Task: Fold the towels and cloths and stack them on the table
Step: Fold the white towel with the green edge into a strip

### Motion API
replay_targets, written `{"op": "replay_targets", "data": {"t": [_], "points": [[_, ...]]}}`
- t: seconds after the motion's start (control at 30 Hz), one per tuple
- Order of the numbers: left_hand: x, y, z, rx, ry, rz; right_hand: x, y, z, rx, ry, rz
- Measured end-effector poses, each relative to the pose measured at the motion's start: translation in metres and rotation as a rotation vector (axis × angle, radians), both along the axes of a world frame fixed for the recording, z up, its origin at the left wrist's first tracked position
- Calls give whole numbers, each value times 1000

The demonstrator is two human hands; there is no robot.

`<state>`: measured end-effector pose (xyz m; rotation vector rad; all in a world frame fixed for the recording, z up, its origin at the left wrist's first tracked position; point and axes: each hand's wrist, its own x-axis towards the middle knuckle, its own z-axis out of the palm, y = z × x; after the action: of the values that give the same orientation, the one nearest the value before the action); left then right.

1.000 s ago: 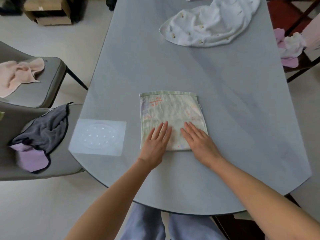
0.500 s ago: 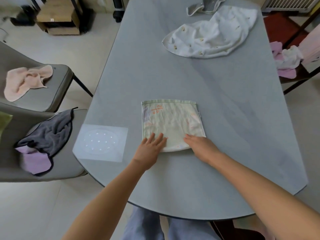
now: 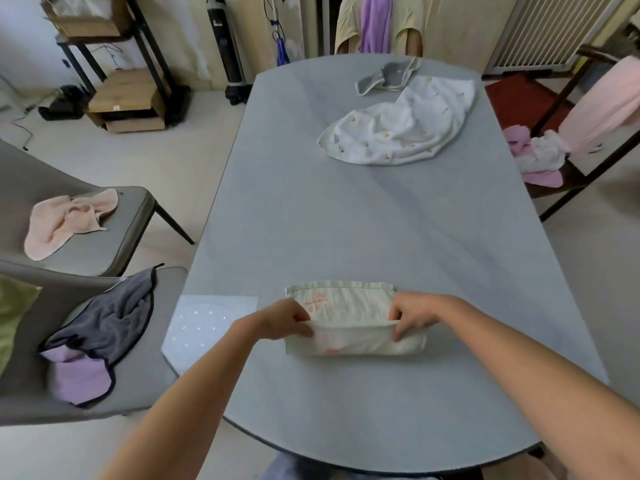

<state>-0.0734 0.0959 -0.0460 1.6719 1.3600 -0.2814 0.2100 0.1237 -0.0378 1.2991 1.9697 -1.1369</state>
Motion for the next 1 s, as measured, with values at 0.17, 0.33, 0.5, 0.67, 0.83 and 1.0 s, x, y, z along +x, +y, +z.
{"op": "replay_targets", "data": {"t": [0.17, 0.33, 0.5, 0.67, 0.83, 1.0], "points": [[-5, 27, 5, 290, 16, 293, 3, 19, -6, 296, 11, -156], [3, 38, -5, 427, 159, 374, -9, 28, -25, 478, -111, -260], [5, 55, -21, 483, 236, 359, -15, 48, -35, 641, -152, -235], [-3, 63, -37, 437, 311, 338, -21, 58, -47, 531, -171, -204], [-2, 73, -43, 462, 307, 275, -28, 72, -44, 397, -183, -156], [2, 80, -49, 421, 206, 16, -35, 74, -47, 330, -230, -99]]}}
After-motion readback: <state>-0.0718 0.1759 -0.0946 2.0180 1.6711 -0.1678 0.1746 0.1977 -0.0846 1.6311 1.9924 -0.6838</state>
